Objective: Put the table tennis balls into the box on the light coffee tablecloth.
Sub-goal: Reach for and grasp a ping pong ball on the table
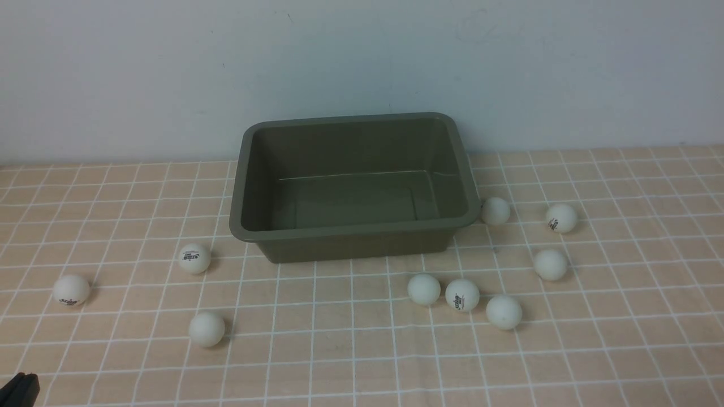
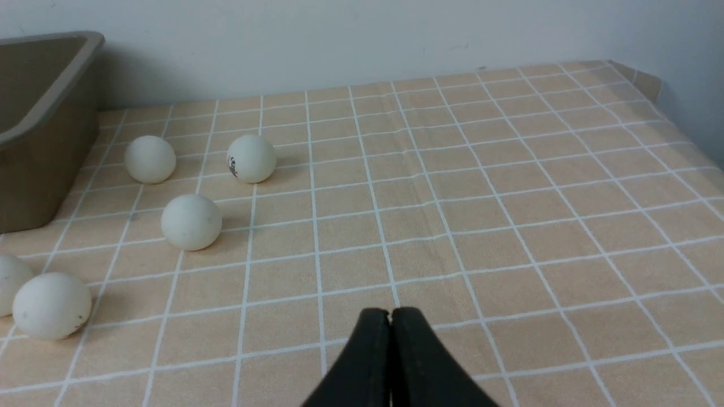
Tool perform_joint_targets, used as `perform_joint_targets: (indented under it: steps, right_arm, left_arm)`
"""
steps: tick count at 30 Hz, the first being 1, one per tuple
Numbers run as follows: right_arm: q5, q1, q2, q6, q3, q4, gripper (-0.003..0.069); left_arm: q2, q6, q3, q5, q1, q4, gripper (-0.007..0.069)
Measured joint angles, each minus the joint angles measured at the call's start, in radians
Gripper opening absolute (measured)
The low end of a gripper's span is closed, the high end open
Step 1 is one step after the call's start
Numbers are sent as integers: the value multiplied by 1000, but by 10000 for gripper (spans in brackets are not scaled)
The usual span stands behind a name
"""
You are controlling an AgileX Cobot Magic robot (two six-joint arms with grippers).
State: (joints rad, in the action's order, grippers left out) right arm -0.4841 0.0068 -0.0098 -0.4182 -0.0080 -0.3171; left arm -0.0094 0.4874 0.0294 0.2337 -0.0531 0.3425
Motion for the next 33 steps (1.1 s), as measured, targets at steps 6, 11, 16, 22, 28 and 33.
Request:
perform_joint_targets:
  steps: [6, 11, 16, 22, 28, 33]
  right_arm:
    - [1, 0, 0, 0, 0, -2, -14]
    - [69, 0, 0, -8, 0, 3, -14]
    - [203, 0, 0, -36, 0, 37, -14]
    - [356, 0, 0, -59, 0, 47, -14]
    - [541, 0, 0, -109, 0, 48, -14]
    - [614, 0, 0, -121, 0, 47, -14]
  left_arm:
    - [0, 0, 0, 0, 0, 0, -69]
    - [0, 0, 0, 0, 0, 1, -69]
    - [0, -20, 0, 0, 0, 95, -69]
    - [0, -83, 0, 0, 0, 430, -69]
    - [0, -108, 0, -44, 0, 847, -69]
    - [0, -74, 0, -123, 0, 1054, -69]
